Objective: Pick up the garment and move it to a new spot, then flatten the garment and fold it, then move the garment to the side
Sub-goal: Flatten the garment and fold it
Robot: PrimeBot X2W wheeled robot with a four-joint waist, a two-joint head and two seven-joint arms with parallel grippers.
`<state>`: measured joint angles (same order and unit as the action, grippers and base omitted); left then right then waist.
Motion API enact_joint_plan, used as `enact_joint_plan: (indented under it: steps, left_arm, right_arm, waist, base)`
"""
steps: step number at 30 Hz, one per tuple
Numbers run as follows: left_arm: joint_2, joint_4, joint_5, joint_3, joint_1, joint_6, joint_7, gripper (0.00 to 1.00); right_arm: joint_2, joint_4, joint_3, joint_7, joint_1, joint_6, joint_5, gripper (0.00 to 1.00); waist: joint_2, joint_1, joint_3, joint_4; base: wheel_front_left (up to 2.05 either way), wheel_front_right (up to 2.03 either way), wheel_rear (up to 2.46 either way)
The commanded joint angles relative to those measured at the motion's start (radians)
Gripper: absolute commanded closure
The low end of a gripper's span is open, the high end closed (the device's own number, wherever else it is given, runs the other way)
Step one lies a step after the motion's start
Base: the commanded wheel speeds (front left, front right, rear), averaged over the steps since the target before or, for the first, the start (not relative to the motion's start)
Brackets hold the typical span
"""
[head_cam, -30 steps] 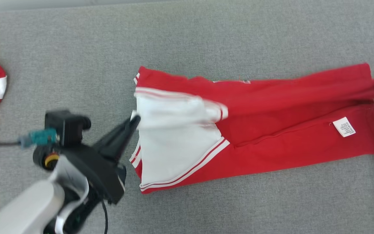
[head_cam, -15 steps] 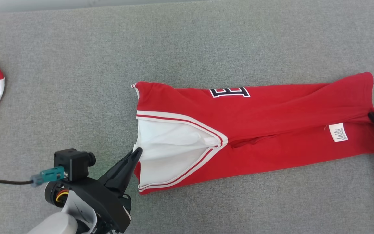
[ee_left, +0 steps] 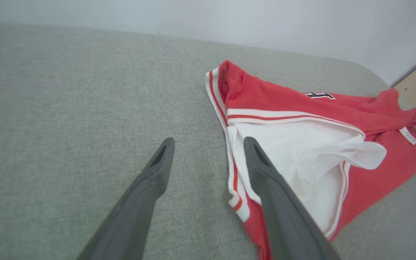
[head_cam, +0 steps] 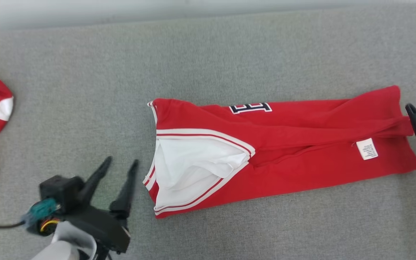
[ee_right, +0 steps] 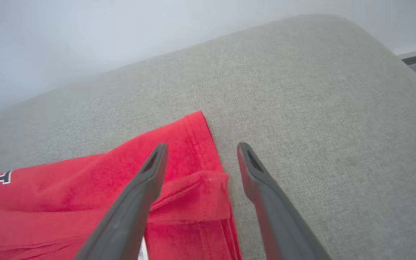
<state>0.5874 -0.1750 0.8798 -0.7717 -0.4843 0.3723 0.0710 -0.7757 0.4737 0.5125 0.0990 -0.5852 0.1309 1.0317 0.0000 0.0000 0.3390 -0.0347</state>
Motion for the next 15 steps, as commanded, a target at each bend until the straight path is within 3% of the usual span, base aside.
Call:
enact_joint_plan:
  steps: [1,6,15]
  left_arm:
    - [0.008,0.009,-0.013,0.015,0.030,0.016,0.029,0.00]
    - [-0.009,0.040,-0.040,0.058,0.075,0.070,0.130,0.00]
    - [-0.090,0.073,-0.112,0.110,0.199,0.065,0.195,0.00]
  right_arm:
    - [0.011,-0.017,0.000,-0.039,0.013,0.000,-0.026,0.00]
    - [0.046,-0.062,0.010,-0.180,0.035,0.000,-0.136,0.00]
    - [0.163,-0.053,0.044,-0.307,0.129,0.000,-0.295,0.00]
  waist:
    - [0.0000,0.0000,-0.031,-0.002]
    - [0.0000,0.0000,-0.096,0.007]
    - [0.0000,0.0000,-0.214,0.021]
  base:
    - [0.00,0.00,0.00]
    - [0.00,0.00,0.00]
    - [0.00,0.00,0.00]
